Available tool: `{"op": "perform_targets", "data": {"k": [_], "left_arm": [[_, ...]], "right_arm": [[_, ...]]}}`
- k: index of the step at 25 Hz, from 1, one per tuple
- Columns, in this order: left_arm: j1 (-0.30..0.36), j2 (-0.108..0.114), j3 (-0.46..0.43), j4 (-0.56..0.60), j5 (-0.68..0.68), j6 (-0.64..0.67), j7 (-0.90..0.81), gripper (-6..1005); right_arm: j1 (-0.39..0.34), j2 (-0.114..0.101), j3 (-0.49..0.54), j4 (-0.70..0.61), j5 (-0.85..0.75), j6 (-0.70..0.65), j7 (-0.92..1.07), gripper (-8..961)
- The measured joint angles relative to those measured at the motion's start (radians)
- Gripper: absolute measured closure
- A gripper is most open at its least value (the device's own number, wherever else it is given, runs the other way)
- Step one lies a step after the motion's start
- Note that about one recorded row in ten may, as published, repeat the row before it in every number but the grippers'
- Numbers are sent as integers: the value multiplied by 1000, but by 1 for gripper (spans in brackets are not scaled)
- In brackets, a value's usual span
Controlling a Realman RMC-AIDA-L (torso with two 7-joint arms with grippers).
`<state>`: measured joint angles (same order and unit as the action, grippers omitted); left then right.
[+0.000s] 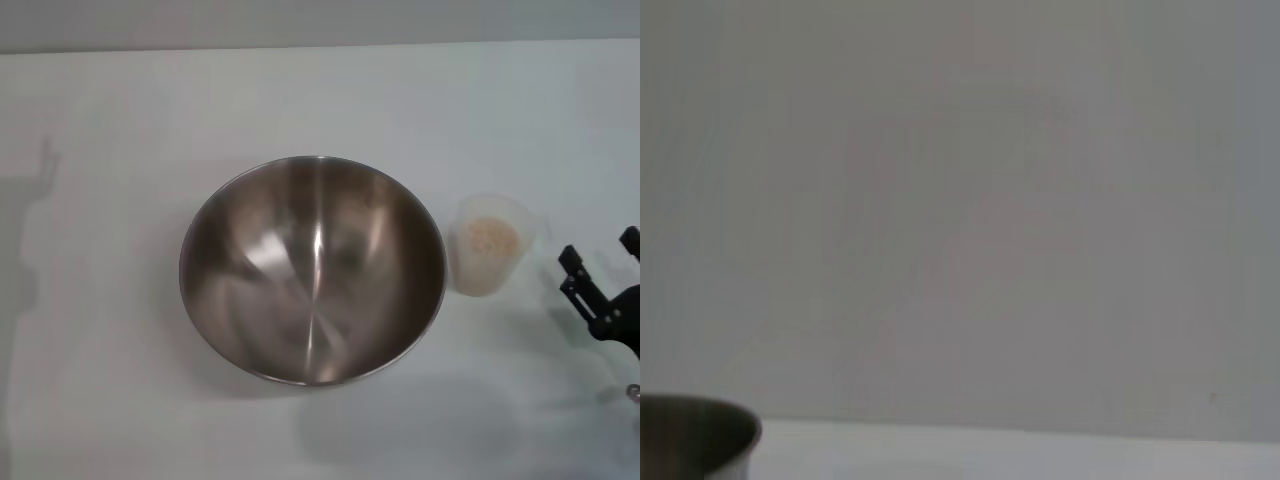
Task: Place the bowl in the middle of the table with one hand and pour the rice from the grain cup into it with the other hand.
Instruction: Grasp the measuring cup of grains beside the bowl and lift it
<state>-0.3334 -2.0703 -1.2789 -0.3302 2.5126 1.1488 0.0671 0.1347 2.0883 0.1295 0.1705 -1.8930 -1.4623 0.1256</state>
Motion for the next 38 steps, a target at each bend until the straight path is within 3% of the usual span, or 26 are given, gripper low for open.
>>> {"op": "perform_targets", "data": {"k": [14, 38], "left_arm": [[-1, 2, 0, -3, 5, 4, 0, 179], [7, 2, 7, -7, 5, 4, -1, 179]], "right_arm": [[53, 0, 0, 4, 3, 108, 0, 203], [93, -2, 13, -1, 9, 149, 0, 203]]}}
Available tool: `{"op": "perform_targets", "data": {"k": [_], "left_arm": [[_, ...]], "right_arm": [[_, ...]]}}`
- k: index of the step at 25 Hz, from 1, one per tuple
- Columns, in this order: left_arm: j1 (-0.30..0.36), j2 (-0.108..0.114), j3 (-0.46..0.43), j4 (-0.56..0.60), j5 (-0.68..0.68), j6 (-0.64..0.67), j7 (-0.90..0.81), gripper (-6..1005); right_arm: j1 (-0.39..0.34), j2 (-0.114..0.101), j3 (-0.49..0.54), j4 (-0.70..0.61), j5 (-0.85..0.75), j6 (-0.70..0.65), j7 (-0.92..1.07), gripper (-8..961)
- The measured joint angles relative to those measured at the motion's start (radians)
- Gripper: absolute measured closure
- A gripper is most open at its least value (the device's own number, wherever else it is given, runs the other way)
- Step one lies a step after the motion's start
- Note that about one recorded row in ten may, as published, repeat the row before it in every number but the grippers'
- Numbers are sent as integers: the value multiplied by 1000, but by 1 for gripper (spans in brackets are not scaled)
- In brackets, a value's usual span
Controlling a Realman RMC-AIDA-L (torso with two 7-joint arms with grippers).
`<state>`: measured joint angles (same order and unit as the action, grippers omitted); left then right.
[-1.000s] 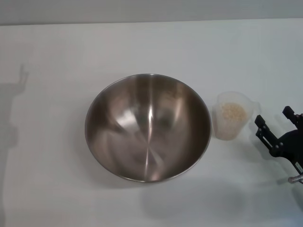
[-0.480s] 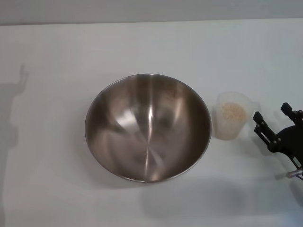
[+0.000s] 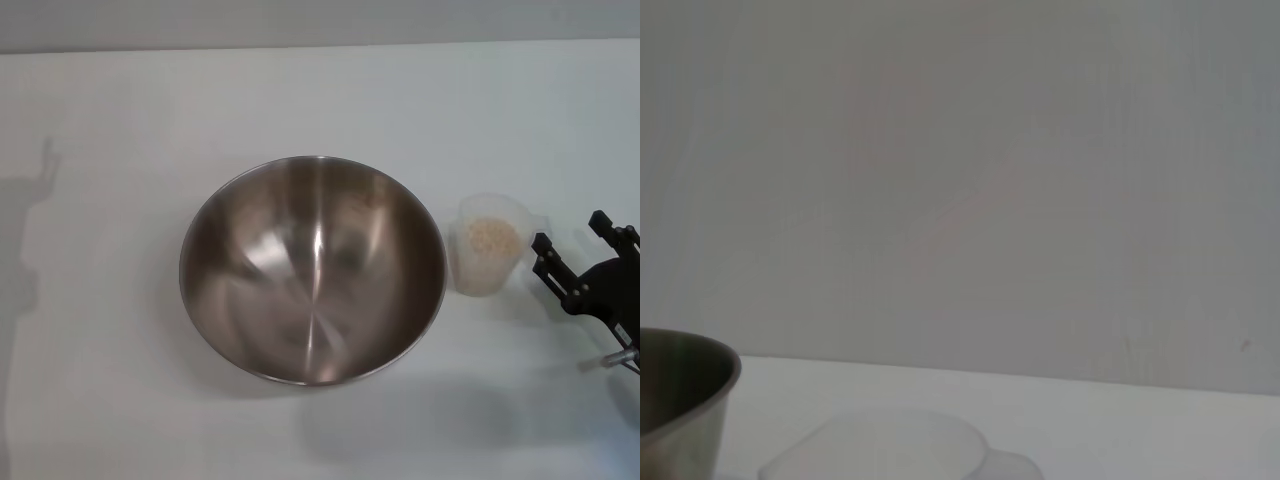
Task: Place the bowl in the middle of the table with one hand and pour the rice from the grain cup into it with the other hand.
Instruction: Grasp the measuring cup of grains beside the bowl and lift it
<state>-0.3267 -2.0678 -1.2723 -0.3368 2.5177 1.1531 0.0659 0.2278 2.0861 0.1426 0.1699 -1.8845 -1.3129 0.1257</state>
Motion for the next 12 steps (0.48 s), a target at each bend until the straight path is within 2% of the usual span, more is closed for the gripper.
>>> {"op": "perform_targets", "data": {"k": [12], "left_arm": [[1, 0, 2, 7, 1, 0, 0, 180]], "right_arm": [[1, 0, 2, -1, 1, -10, 0, 202]]}}
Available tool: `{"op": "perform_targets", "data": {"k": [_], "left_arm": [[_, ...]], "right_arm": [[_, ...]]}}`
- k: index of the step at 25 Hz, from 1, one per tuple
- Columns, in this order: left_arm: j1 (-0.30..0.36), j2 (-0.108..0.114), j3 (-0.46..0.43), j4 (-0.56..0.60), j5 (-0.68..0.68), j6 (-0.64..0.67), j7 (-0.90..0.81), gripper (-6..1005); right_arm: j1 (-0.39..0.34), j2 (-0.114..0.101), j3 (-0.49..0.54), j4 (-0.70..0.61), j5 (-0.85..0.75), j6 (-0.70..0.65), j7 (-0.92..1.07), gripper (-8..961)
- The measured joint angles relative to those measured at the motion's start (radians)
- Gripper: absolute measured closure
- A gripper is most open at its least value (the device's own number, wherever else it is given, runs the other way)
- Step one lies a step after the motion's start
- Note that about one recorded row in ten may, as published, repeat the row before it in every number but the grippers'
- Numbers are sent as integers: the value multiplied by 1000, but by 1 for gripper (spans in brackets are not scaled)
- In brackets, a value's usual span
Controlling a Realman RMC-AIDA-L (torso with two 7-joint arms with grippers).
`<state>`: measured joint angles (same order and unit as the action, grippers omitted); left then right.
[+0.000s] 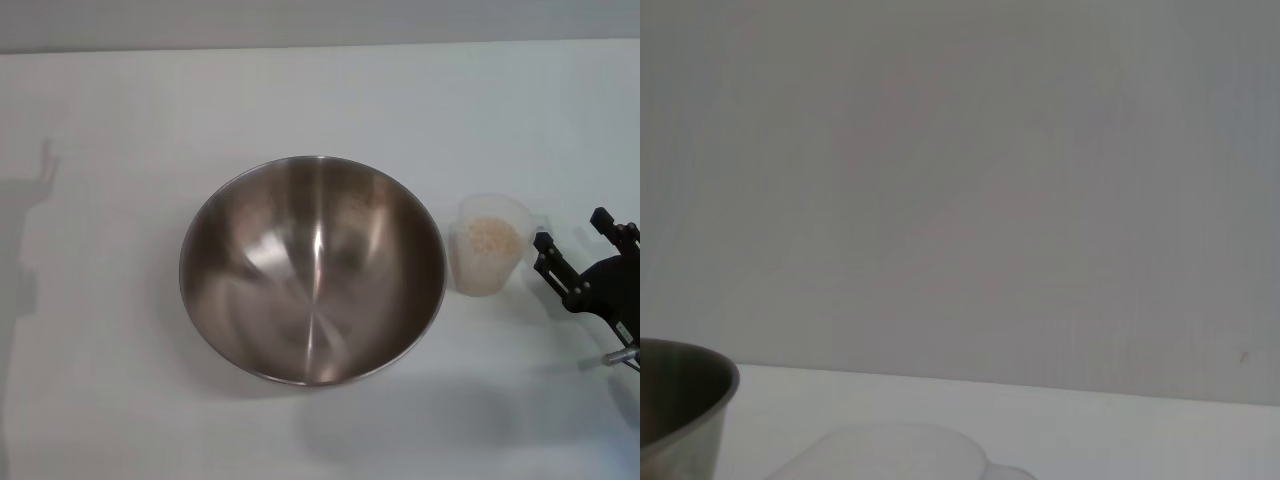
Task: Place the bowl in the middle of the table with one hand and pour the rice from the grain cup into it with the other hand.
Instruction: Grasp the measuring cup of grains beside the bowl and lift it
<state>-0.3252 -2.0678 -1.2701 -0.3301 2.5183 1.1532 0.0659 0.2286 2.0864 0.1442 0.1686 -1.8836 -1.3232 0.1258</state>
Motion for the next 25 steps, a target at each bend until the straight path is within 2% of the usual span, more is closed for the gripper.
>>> {"op": "perform_targets", "data": {"k": [25], "left_arm": [[2, 0, 0, 5, 0, -6, 0, 180]], "right_arm": [[20, -2, 0, -3, 0, 7, 0, 203]]}}
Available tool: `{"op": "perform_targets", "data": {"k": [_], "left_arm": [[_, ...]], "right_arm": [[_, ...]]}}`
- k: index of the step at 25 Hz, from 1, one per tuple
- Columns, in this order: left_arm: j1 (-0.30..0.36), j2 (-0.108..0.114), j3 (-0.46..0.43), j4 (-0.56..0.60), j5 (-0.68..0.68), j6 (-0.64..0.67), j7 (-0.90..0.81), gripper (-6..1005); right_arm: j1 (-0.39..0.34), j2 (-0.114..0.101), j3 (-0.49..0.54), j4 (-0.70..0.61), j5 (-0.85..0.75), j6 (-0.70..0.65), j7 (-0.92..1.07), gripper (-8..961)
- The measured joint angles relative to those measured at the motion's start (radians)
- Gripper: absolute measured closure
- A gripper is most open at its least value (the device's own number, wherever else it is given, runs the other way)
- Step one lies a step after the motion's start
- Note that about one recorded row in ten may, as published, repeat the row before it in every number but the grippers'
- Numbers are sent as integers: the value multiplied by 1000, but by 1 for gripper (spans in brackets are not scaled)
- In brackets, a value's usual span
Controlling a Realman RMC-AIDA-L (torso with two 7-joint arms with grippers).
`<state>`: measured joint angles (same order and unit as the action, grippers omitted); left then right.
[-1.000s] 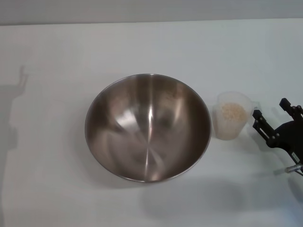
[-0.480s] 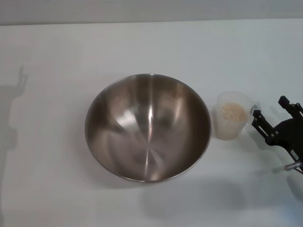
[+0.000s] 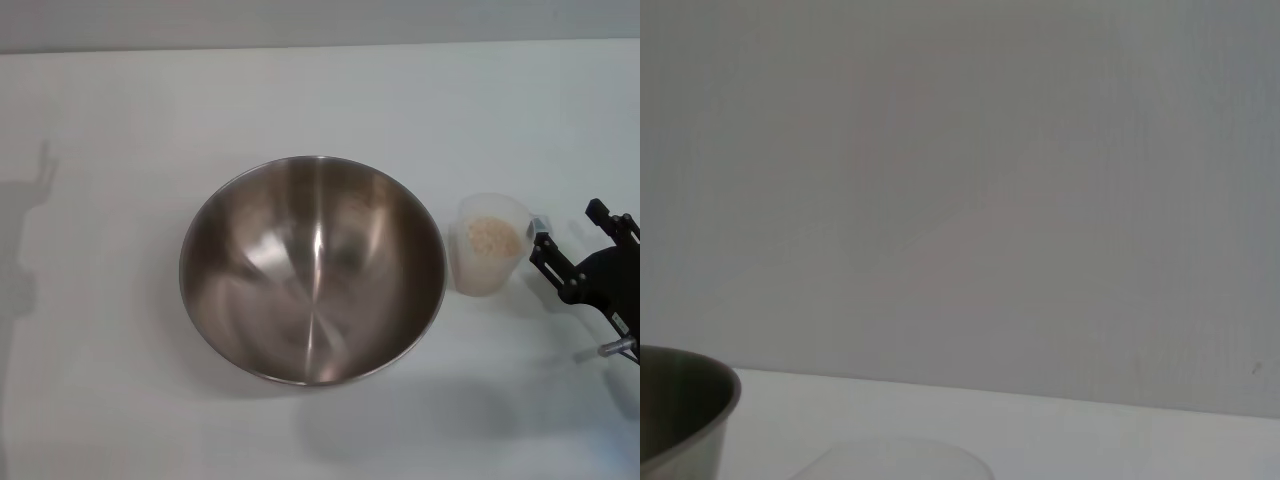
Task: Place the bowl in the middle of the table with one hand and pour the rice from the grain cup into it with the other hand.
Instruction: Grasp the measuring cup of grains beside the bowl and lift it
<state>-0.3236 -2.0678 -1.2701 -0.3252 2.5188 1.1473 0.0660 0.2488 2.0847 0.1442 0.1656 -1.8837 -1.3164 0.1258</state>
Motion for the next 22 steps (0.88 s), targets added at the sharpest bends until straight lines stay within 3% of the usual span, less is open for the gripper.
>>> {"op": "perform_targets", "data": {"k": [11, 17, 19, 22], "left_arm": [[-5, 0, 9, 2, 0, -1, 1, 179], [-5, 0, 9, 3, 0, -1, 2, 180], [-5, 0, 9, 3, 0, -1, 2, 180], [-5, 0, 9, 3, 0, -1, 2, 180]], "right_arm": [[8, 3, 38, 2, 0, 27, 0, 235], [13, 5, 53, 33, 1, 36, -115, 461], [15, 5, 57, 41, 2, 43, -142, 733], [16, 5, 63, 43, 2, 46, -150, 856]]}}
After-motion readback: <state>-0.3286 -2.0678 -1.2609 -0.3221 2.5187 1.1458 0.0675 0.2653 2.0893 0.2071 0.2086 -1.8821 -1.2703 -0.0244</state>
